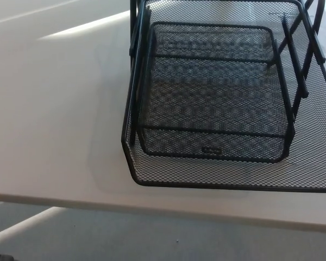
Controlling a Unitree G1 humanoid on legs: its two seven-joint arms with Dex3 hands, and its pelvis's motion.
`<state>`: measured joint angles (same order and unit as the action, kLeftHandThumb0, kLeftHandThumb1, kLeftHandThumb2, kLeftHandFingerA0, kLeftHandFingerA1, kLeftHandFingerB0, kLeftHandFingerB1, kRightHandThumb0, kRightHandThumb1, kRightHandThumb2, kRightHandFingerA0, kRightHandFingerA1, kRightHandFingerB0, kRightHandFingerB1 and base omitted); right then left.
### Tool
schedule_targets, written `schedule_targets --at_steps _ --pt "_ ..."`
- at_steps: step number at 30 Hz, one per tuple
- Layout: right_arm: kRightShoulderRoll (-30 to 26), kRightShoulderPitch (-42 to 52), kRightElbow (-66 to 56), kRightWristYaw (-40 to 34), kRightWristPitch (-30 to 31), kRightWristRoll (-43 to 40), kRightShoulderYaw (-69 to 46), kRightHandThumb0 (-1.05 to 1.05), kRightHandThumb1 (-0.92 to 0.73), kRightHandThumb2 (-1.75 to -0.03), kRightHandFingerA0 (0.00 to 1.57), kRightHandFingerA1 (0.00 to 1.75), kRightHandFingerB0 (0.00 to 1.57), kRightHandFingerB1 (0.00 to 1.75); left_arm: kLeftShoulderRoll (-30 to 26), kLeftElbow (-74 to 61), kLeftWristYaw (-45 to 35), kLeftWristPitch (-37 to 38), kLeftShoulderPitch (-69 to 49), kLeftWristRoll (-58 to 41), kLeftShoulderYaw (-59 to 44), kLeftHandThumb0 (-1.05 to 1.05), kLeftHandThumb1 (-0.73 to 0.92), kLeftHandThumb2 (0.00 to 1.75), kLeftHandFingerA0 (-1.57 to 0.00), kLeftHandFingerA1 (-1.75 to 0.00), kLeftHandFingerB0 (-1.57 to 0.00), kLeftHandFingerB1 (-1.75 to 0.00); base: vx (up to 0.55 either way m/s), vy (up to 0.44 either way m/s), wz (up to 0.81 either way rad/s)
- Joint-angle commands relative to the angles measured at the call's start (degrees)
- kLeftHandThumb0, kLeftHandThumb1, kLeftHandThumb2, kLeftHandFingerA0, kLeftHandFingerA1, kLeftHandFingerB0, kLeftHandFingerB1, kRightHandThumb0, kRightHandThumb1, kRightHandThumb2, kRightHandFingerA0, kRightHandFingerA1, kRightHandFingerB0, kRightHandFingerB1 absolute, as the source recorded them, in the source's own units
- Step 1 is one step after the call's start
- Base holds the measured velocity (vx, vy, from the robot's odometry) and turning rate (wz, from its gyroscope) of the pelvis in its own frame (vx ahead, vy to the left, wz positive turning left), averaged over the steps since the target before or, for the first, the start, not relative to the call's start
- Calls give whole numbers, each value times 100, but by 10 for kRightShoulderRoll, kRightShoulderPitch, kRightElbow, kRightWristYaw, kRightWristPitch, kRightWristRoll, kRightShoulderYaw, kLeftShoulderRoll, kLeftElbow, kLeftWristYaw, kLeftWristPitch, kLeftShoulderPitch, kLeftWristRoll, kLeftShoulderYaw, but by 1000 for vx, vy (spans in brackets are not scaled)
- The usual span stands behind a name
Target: A balck drawer is kept on the middle of the table and the robot uses its right hand to push it back away from the robot
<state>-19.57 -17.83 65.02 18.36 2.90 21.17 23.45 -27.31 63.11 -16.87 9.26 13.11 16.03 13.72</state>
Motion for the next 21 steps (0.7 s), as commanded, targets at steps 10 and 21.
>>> schedule_targets --at_steps 10,21 --pt "-112 140 -293 50 -23 31 17 -48 -79 -63 49 46 34 35 -27 45 -62 62 24 19 23 -54 73 62 -50 -39 -33 -33 0 0 0" --pt "-279 390 -817 215 -20 -76 -104 -53 -79 -65 46 39 35 33 -27 46 -61 60 31 21 25 -56 73 62 -51 -40 -34 -33 0 0 0"
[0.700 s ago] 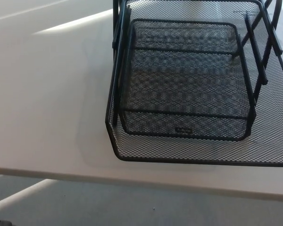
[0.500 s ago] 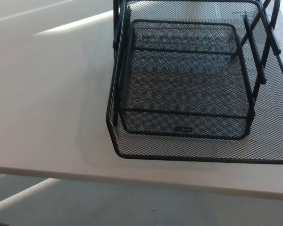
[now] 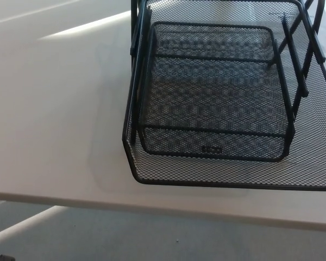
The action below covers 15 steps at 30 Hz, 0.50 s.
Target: A balck drawer is kept on the middle of the table and the robot uses its right hand to push it back away from the robot
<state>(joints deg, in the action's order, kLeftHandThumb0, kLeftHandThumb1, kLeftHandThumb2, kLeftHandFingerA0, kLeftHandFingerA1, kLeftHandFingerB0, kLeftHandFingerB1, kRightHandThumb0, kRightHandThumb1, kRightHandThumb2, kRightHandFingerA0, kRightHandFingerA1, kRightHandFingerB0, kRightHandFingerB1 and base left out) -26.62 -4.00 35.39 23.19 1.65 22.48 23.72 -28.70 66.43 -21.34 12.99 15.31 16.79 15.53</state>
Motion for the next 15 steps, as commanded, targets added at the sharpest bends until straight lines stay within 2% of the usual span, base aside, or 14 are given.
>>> schedule_targets --at_steps 1,5,6,7,8,15 --pt "-221 264 -548 179 -24 -108 -117 -52 -83 -65 48 40 37 33 -12 13 -16 22 9 14 6 -55 73 62 -53 -40 -34 -33 0 0 0" --pt "-256 291 -648 235 -37 -181 -155 -53 -81 -64 52 40 39 35 -12 12 -20 23 8 7 1 -54 73 62 -53 -41 -35 -34 0 0 0" --pt "-266 296 -676 247 -37 -195 -166 -50 -77 -64 50 41 37 35 -13 12 -19 24 8 8 1 -60 61 89 -48 -54 -29 -46 0 0 0" --pt "-270 298 -690 252 -35 -199 -171 -50 -77 -64 50 41 37 35 -14 11 -18 25 7 9 2 -60 61 89 -48 -54 -29 -46 0 0 0" --pt "-275 303 -710 261 -31 -207 -181 -48 -78 -64 51 42 37 36 -14 10 -18 26 7 10 3 -55 73 62 -52 -41 -34 -34 0 0 0" --pt "-303 304 -793 298 -16 -230 -209 -50 -77 -64 53 44 38 36 -19 9 -18 25 6 11 3 -55 73 62 -53 -40 -34 -33 0 0 0"
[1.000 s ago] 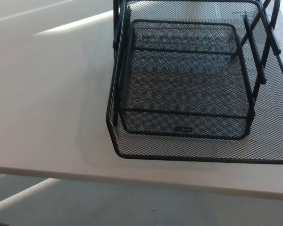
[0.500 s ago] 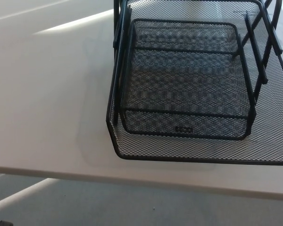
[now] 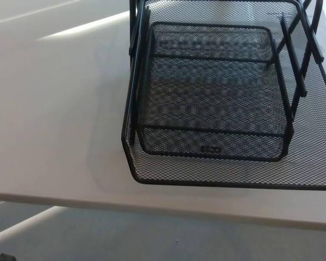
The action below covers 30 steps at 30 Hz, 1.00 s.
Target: A balck drawer is kept on the middle of the table and the robot uses its right hand to push it back away from the robot
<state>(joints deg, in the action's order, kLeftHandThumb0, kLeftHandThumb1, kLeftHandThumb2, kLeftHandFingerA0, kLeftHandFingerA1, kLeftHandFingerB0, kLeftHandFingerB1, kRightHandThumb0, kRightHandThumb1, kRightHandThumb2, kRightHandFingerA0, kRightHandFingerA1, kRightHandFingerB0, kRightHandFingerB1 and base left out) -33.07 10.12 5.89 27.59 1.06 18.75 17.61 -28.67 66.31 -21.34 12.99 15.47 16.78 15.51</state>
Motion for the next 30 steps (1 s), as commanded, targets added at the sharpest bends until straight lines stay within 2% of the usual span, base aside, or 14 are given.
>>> schedule_targets --at_steps 1,7,11,12,13,14,23,24,25,28,29,30 --pt "-243 159 -509 259 -7 -195 -150 -50 -77 -64 53 44 38 36 -19 11 -16 25 5 12 4 -55 73 62 -53 -40 -34 -33 0 0 0" --pt "-261 143 -559 273 8 -191 -166 -50 -77 -64 52 42 36 35 -20 12 -16 25 6 14 5 -55 73 62 -54 -40 -36 -33 0 0 0" --pt "-271 107 -594 282 46 -209 -166 -49 -77 -64 53 43 35 35 -17 14 -19 25 5 7 -1 -54 72 62 -54 -41 -34 -33 0 0 0" --pt "-274 87 -600 285 59 -214 -157 -49 -77 -64 52 43 34 35 -16 14 -15 24 5 10 2 -60 61 88 -48 -54 -29 -46 0 0 0" --pt "-276 79 -604 287 64 -216 -154 -49 -77 -64 52 43 34 35 -16 13 -14 24 5 11 3 -60 61 88 -48 -54 -29 -46 0 0 0" --pt "-280 61 -610 291 74 -220 -146 -47 -78 -64 50 43 34 35 -17 13 -14 24 5 13 4 -55 73 62 -53 -40 -34 -33 0 0 0" --pt "-285 -60 -614 326 136 -243 -70 -49 -79 -64 49 43 33 34 -16 15 -16 26 7 11 3 -54 72 62 -54 -41 -34 -33 0 0 0" --pt "-283 -73 -612 331 143 -239 -59 -48 -79 -64 49 43 33 34 -16 15 -16 25 7 11 3 -60 61 88 -48 -53 -28 -45 0 0 0" --pt "-280 -99 -610 342 159 -231 -37 -47 -80 -64 48 42 32 33 -16 15 -16 24 7 12 4 -55 73 62 -53 -40 -34 -33 0 0 0" --pt "-267 -148 -600 364 186 -218 7 -46 -80 -64 49 42 32 33 -17 13 -16 24 7 13 5 -54 73 62 -53 -40 -33 -33 0 0 0" --pt "-260 -160 -592 369 188 -214 20 -46 -79 -64 50 43 33 34 -17 13 -14 24 8 15 6 -60 61 88 -48 -53 -29 -46 0 0 0" --pt "-255 -167 -587 372 189 -212 28 -46 -79 -64 50 43 33 34 -17 13 -13 24 8 16 7 -60 61 88 -48 -53 -29 -46 0 0 0"
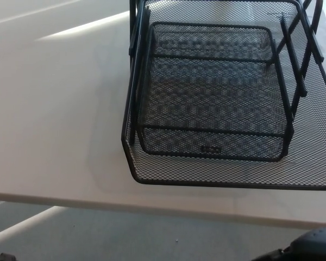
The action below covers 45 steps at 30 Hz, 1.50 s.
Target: A balck drawer is kept on the middle of the table and the robot uses its right hand to push it back away from the robot
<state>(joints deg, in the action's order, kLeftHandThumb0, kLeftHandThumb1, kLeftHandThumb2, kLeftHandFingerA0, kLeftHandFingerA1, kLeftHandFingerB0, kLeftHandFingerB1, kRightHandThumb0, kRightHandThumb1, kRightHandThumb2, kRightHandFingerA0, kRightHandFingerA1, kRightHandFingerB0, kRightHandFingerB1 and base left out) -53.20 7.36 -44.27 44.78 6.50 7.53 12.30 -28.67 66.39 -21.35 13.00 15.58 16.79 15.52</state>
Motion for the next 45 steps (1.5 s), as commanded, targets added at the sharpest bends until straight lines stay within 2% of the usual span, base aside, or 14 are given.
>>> schedule_targets --at_steps 1,2,3,4,5,7,8,16,17,18,19,29,37,45 --pt "-46 -152 -78 204 136 -96 95 -46 -79 -64 50 42 33 34 -16 11 -13 23 7 17 8 -60 61 89 -48 -53 -29 -46 0 0 0" --pt "-46 -154 -77 205 138 -96 97 -46 -79 -64 50 42 33 34 -16 11 -13 23 7 17 8 -60 61 89 -48 -53 -29 -46 0 0 0" --pt "-38 -164 -73 207 142 -91 111 -46 -79 -64 50 42 34 34 -16 11 -16 24 7 15 7 -55 73 62 -53 -40 -33 -33 0 0 0" --pt "-34 -172 -71 208 147 -88 119 -46 -79 -64 50 42 34 34 -15 11 -16 24 7 15 7 -60 61 89 -47 -54 -28 -46 0 0 0" --pt "-34 -175 -72 209 150 -88 122 -46 -79 -64 50 42 34 34 -15 11 -16 24 7 15 7 -60 61 89 -47 -54 -28 -46 0 0 0" --pt "-27 -190 -70 213 161 -88 135 -45 -79 -64 49 42 34 34 -15 11 -17 23 7 11 3 -60 60 88 -48 -54 -29 -46 0 0 0" --pt "-20 -203 -67 217 169 -86 147 -45 -79 -64 49 42 34 34 -15 12 -14 23 6 13 5 -54 73 62 -53 -40 -35 -33 0 0 0" --pt "16 -272 -26 231 202 -68 212 -48 -81 -64 53 44 38 35 -15 12 -13 25 3 13 6 -54 73 62 -53 -40 -34 -33 0 0 0" --pt "21 -277 -19 232 202 -65 218 -49 -82 -64 54 44 39 36 -16 13 -13 27 2 13 6 -60 61 89 -47 -54 -29 -46 0 0 0" --pt "28 -286 -11 233 204 -62 228 -49 -82 -64 54 44 39 36 -17 13 -13 29 1 13 6 -60 61 89 -47 -54 -29 -46 0 0 0" --pt "34 -297 -2 236 204 -52 241 -49 -82 -64 54 44 38 35 -17 15 -14 31 1 12 6 -55 73 62 -52 -40 -34 -33 0 0 0" --pt "73 -386 25 253 248 -13 301 -49 -82 -65 55 45 38 35 -13 24 -16 34 5 10 2 -54 73 62 -51 -40 -33 -33 0 0 0" --pt "118 -453 58 253 283 -12 300 -47 -78 -64 50 45 38 37 -12 26 -16 31 10 14 3 -54 73 62 -52 -40 -35 -34 0 0 0" --pt "146 -510 102 270 285 -4 313 -48 -79 -64 49 44 37 35 -9 23 -14 33 8 17 4 -54 73 62 -51 -40 -33 -33 0 0 0"
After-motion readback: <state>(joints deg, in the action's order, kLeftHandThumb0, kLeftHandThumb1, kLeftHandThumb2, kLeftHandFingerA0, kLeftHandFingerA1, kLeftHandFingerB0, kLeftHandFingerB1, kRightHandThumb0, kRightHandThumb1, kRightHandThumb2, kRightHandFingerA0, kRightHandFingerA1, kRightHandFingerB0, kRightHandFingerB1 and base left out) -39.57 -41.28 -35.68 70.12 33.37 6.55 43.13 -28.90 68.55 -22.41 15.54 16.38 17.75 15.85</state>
